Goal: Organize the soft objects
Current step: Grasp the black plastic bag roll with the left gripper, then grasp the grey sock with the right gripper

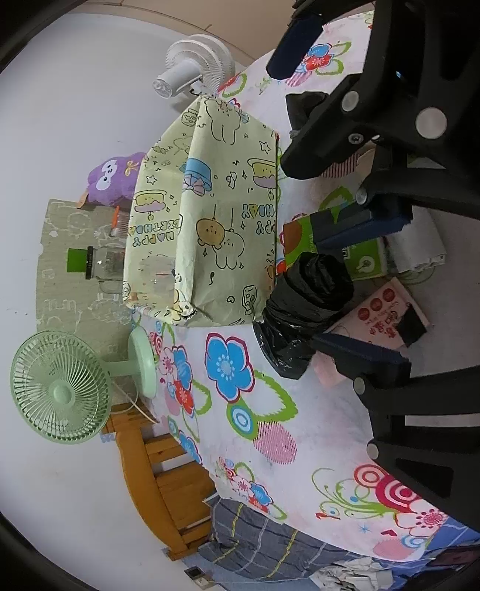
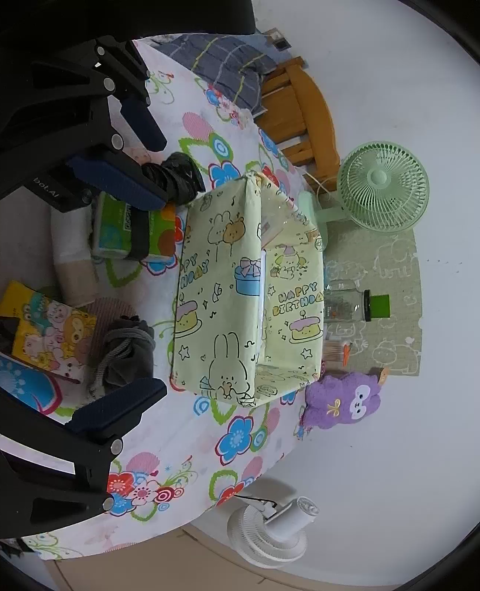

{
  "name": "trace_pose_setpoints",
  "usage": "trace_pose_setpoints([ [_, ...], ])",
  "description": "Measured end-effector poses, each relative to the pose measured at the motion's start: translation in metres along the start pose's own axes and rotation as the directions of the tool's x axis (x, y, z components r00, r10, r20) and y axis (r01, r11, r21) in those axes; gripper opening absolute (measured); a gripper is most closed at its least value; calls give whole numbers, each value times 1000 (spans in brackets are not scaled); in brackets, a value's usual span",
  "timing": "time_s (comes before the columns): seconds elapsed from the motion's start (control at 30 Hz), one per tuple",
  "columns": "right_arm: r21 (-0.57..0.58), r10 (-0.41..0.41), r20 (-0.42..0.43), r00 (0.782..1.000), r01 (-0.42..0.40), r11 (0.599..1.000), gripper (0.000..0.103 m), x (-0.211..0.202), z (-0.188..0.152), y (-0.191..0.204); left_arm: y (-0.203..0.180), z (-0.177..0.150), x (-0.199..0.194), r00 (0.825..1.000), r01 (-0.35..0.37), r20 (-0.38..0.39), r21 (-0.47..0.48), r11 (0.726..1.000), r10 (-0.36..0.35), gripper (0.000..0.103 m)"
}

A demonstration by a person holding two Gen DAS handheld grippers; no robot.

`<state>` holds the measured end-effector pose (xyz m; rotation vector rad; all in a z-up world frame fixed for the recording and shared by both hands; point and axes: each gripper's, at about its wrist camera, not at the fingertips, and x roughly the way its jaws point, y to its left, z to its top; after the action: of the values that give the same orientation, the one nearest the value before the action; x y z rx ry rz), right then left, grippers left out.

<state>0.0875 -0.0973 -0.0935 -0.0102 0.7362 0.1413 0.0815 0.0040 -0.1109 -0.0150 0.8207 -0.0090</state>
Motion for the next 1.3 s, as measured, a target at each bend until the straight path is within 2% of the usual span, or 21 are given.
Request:
trace_pose_setpoints([
  [0.4,-2,-22,-26,999,22,1000,94,23,10,-2,3,10,22,1000,9,-18,0,1000,-9,44],
  [0.67,0,-25,-42,999,25,1000,94,30,8,-2,3,9,27,1000,14,-28,3,1000,-14,27],
  [0.87,2,-17,-42,999,17,1000,94,28,7,-1,2,7,20,1000,15,-6,5,1000,-15,15],
  [1.3,23,5,2,1000,-5,1000,94,-1,1,-10,-17,2,-13,997,30,63,42,999,-33,13],
])
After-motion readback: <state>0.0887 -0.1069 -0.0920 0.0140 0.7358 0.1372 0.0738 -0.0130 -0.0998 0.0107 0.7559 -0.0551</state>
